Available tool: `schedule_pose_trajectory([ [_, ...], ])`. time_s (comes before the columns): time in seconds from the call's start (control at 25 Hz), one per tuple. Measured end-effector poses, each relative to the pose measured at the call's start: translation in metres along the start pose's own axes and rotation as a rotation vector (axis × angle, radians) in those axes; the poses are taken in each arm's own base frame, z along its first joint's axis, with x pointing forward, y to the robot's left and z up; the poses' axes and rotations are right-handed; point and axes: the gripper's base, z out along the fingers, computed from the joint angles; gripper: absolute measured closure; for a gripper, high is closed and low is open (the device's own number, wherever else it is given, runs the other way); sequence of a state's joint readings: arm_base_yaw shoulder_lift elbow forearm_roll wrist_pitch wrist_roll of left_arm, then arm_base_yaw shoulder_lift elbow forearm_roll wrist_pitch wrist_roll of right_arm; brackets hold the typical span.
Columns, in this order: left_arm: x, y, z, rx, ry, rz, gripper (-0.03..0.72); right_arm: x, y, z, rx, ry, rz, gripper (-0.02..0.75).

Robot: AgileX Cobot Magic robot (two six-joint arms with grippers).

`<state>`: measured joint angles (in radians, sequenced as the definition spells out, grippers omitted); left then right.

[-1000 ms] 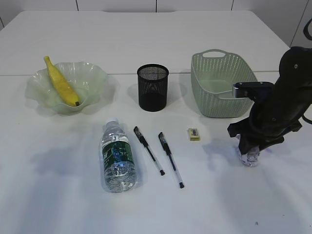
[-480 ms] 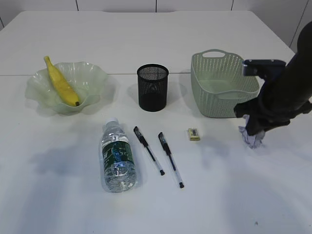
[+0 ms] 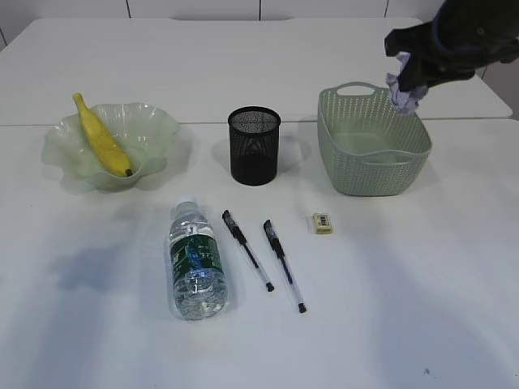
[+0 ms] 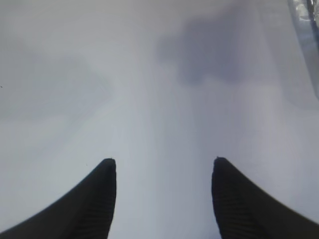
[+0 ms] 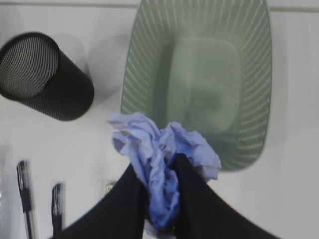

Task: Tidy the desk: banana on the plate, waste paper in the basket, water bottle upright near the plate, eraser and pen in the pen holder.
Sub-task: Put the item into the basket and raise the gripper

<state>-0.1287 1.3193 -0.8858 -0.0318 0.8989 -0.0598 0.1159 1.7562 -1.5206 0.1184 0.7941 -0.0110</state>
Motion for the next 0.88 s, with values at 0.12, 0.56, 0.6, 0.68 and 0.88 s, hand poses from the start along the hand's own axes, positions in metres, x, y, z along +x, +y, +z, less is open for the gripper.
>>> schedule_pose_trajectory([
  [0.12, 0.0, 0.0, 0.0, 0.0, 0.002, 0.0, 0.263, -0.019, 0.001, 0.007, -0.003, -0.03, 0.013, 0.627],
  [0.56, 0.001, 0.0, 0.0, -0.001, 0.009, 0.0, 0.272, -0.045, -0.01, 0.088, 0.059, 0.002, 0.05, 0.627],
  [0.6, 0.001, 0.0, 0.0, -0.001, 0.011, 0.0, 0.272, -0.046, -0.01, 0.095, 0.061, 0.004, 0.053, 0.627],
  [0.68, 0.001, 0.0, 0.0, -0.001, 0.012, 0.0, 0.276, -0.045, -0.012, 0.111, 0.066, 0.022, 0.065, 0.627],
  [0.88, 0.002, 0.0, 0.0, -0.002, 0.024, 0.0, 0.281, -0.037, -0.015, 0.138, 0.076, 0.053, 0.088, 0.605],
])
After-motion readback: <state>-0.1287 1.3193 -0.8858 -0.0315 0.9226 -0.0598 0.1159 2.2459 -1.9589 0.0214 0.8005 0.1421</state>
